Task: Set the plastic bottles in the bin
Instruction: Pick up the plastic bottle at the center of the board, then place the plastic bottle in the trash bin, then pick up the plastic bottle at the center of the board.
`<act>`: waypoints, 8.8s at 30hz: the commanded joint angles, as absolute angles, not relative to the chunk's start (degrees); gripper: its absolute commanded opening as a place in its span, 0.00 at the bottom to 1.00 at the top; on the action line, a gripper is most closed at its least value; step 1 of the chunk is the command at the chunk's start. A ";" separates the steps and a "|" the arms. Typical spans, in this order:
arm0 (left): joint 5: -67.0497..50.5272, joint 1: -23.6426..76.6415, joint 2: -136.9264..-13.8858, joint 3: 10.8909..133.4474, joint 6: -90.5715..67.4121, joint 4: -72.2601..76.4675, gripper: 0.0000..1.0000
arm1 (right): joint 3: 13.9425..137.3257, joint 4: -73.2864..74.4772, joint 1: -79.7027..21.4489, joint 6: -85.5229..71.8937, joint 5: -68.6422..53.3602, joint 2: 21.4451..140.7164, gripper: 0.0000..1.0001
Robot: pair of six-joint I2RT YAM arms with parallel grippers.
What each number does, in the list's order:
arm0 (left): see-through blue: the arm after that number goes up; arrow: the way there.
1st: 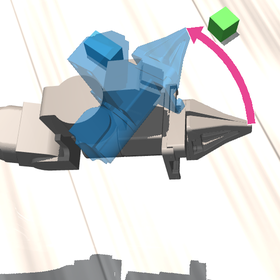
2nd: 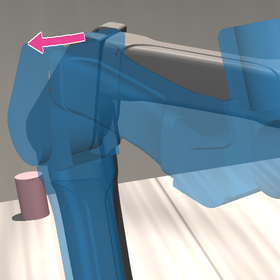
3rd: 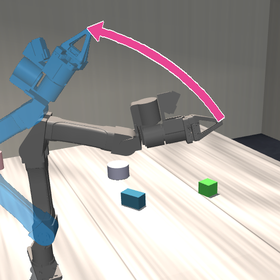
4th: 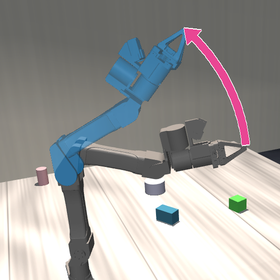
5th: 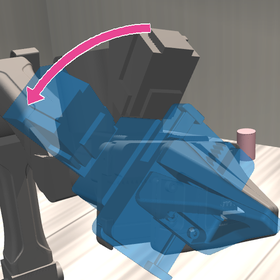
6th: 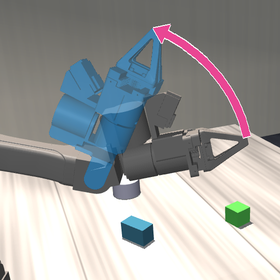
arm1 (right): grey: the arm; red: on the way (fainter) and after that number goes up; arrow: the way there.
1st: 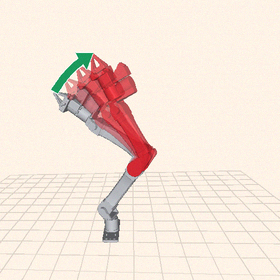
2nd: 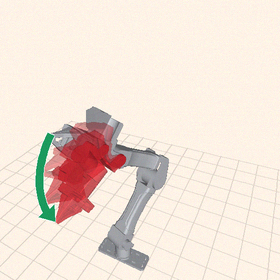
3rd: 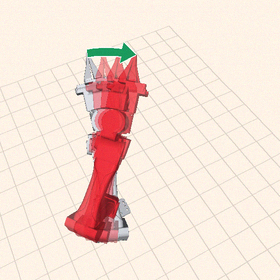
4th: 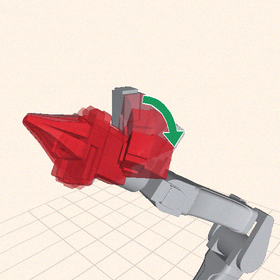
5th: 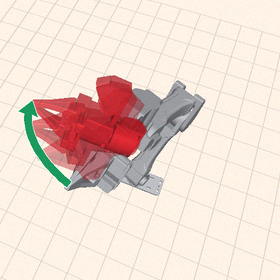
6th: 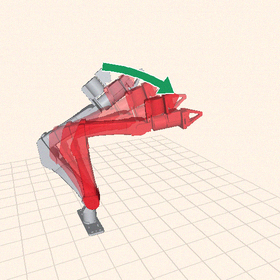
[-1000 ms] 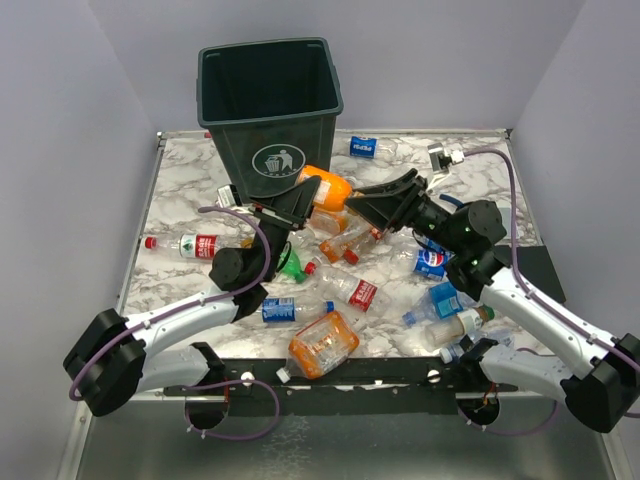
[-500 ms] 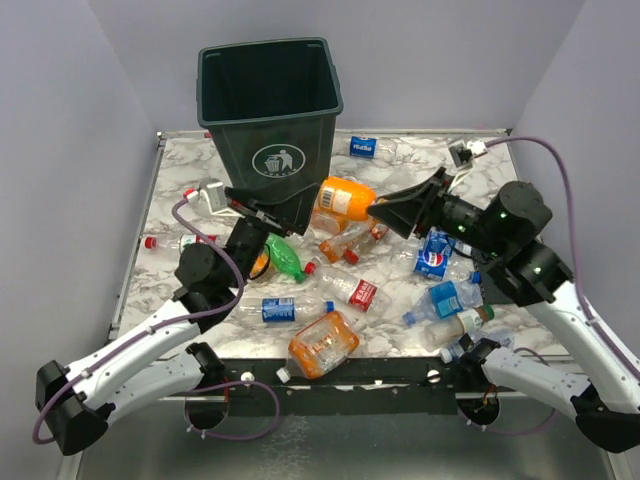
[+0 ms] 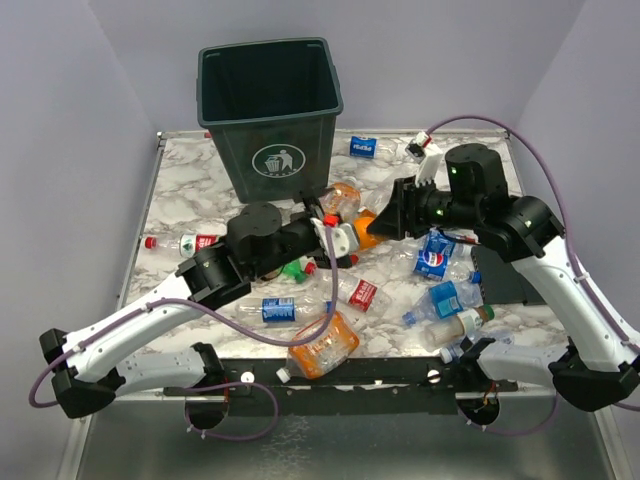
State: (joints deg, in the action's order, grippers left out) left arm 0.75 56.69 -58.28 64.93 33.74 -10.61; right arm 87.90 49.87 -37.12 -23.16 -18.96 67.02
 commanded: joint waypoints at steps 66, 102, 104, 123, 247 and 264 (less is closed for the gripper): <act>26.33 30.36 -83.82 94.73 -0.54 17.93 0.47 | 56.06 25.53 -37.49 -25.16 15.47 33.88 0.99; 36.08 41.78 -86.93 95.02 7.43 0.47 0.99 | 47.87 25.69 -37.51 -25.61 21.85 39.22 1.00; 36.55 44.83 -83.97 90.61 4.69 -3.01 0.99 | 47.64 26.15 -37.47 -26.39 23.51 41.52 1.00; 30.52 46.27 -66.92 57.98 -25.16 -12.19 0.99 | 37.60 25.88 -23.25 -54.34 15.84 46.49 1.00; -30.34 46.24 -78.38 68.60 -33.05 11.61 0.54 | 48.18 16.62 -28.56 -6.39 -36.20 43.62 0.49; -24.21 46.32 -76.91 68.49 -31.24 12.16 0.00 | 51.12 16.11 -28.63 -11.36 -34.67 43.54 1.00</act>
